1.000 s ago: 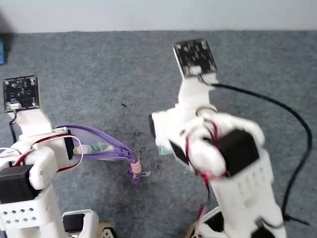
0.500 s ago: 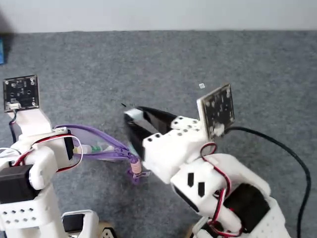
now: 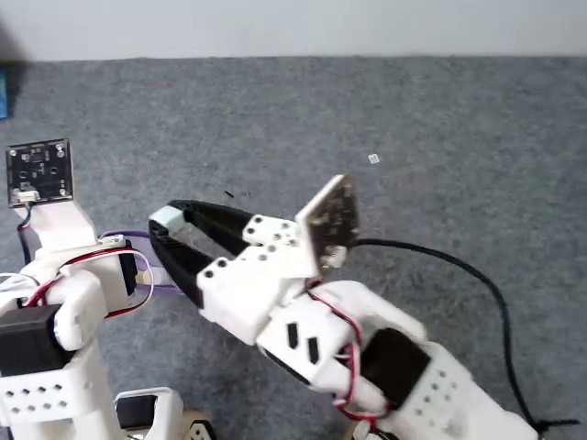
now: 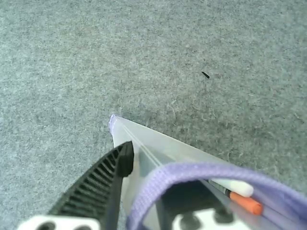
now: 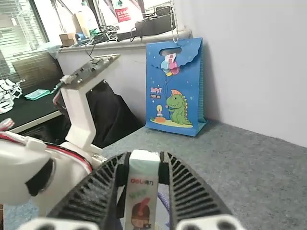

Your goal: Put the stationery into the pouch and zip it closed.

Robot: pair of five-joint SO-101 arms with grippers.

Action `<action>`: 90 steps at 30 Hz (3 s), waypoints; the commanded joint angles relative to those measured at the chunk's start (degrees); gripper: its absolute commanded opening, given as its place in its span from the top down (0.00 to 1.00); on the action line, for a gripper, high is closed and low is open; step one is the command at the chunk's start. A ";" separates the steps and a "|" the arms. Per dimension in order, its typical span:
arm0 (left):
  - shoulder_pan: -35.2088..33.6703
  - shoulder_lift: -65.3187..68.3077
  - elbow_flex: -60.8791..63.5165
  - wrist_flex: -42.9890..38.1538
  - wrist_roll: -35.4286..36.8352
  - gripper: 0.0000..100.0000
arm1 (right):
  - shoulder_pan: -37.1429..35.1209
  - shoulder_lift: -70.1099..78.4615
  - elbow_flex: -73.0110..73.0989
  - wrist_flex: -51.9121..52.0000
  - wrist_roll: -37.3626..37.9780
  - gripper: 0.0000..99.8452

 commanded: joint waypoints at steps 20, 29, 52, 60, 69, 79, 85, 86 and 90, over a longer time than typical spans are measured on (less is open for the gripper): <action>0.09 0.97 3.74 0.26 0.35 0.99 | -0.31 0.48 12.40 -8.48 10.73 0.79; 0.00 0.97 3.74 0.26 0.35 0.99 | 1.10 -3.30 2.37 9.54 10.64 0.79; 0.00 0.97 3.74 0.26 0.35 0.99 | 0.84 -17.01 7.74 41.36 0.79 0.79; 0.09 0.97 3.74 0.18 0.35 0.99 | 1.01 -17.01 22.59 29.76 4.66 0.79; 0.09 0.97 3.74 0.18 0.35 0.99 | 1.36 -17.01 26.20 23.52 7.38 0.81; 0.09 1.23 3.74 -0.09 0.35 0.99 | 4.44 -17.10 26.02 23.25 9.23 0.99; 0.09 1.14 3.74 -0.35 0.35 0.99 | 4.44 -17.10 21.89 23.87 10.37 0.99; 0.09 1.14 3.74 -0.35 0.35 0.99 | 4.44 -17.10 20.66 24.48 10.64 0.99; 0.09 0.97 3.30 -1.05 0.26 0.99 | 4.18 -17.10 15.03 29.58 13.01 0.99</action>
